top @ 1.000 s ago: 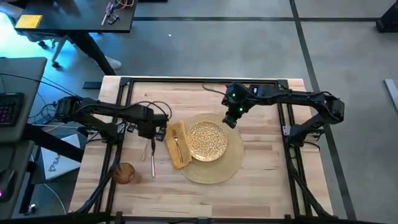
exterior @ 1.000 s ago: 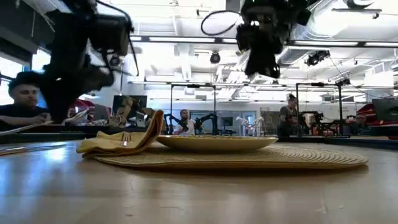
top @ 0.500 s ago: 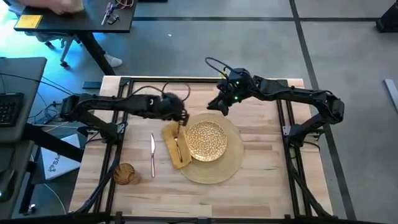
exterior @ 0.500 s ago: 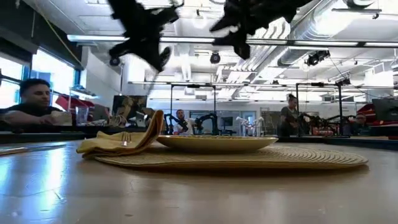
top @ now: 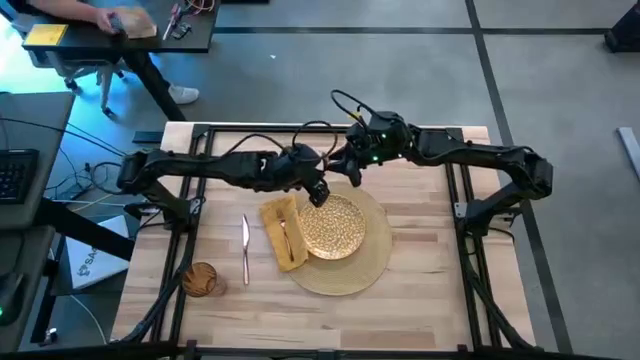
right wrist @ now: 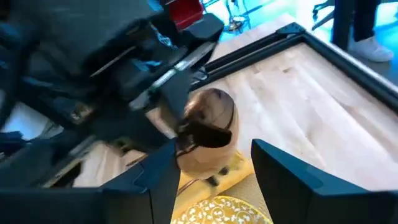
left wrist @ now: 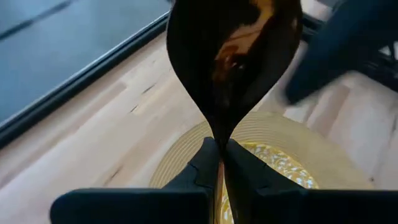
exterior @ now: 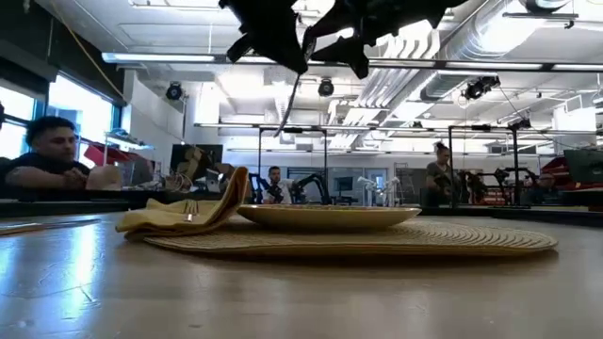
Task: Set table place
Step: Put the brown spoon on the brown placemat to the right of the yellow plate
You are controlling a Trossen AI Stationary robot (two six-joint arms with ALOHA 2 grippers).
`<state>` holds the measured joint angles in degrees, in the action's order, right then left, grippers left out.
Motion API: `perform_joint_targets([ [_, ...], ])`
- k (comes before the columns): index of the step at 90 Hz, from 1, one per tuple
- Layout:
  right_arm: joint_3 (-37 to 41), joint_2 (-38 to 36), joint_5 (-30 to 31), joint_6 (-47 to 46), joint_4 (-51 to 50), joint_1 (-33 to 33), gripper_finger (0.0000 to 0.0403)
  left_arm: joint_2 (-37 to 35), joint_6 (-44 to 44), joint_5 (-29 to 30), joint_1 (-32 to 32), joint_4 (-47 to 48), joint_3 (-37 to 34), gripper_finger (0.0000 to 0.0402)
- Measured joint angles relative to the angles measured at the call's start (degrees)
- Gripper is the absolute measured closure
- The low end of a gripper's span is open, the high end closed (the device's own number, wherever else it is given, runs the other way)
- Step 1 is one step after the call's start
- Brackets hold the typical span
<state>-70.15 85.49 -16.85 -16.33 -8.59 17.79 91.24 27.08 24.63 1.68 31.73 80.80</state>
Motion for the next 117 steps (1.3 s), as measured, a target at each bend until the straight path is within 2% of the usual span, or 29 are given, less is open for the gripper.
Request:
perform_joint_targets([
  [8,0.0,0.0,0.4,0.1,0.5,0.0,0.0227,0.0,-0.1,0.8,-0.5,-0.5,0.0,0.0401],
  [15,0.0,0.0,0.4,0.6,0.4,-0.2,0.0247,0.0,-0.1,1.5,-1.0,-0.9,0.0,0.0401],
  [22,0.0,0.0,0.4,1.8,0.4,-0.6,0.0286,0.0,-0.1,1.6,-1.3,-1.6,0.0,0.0401],
  [33,0.0,0.0,1.0,1.6,0.0,-0.7,0.0373,0.0,1.0,1.6,-1.5,-1.8,0.0,0.0401],
  [38,0.0,0.0,1.0,1.0,-0.8,-0.6,0.0392,0.0,1.1,1.8,-1.6,-1.7,0.0,0.0401],
  [55,0.0,-2.4,-1.4,-2.0,-10.8,2.7,0.0401,0.1,0.4,1.1,-1.8,-1.2,0.0,0.0398],
  [62,0.0,-4.2,-4.9,-1.1,-16.2,5.5,0.0401,0.0,1.1,1.0,-1.8,-0.5,0.1,0.0388],
  [68,0.2,-5.6,-9.9,1.4,-23.0,8.0,0.0401,-0.1,1.4,0.9,-1.8,1.7,0.1,0.0378],
  [74,1.5,-6.5,-17.5,4.9,-29.0,11.0,0.0401,-0.3,2.4,0.1,-1.8,3.0,0.1,0.0368],
  [80,4.1,-6.6,-24.3,8.4,-35.1,13.4,0.0402,-0.5,3.5,-0.9,-1.8,4.7,0.1,0.0359],
  [86,7.8,-6.4,-28.6,12.3,-38.6,14.8,0.0402,-0.5,4.2,-1.9,-1.8,5.7,0.1,0.0352],
  [99,16.9,-4.7,-30.8,14.8,-36.7,14.5,0.0402,-0.5,5.1,-4.5,-2.0,6.0,0.1,0.0344],
  [109,22.2,-2.3,-30.8,12.6,-27.1,13.7,0.0402,-0.5,7.7,-7.1,-2.5,6.4,0.1,0.0344],
  [117,24.7,0.6,-32.0,10.7,-20.9,14.4,0.0403,-0.5,10.9,-12.9,-2.8,6.6,0.1,0.0344],
])
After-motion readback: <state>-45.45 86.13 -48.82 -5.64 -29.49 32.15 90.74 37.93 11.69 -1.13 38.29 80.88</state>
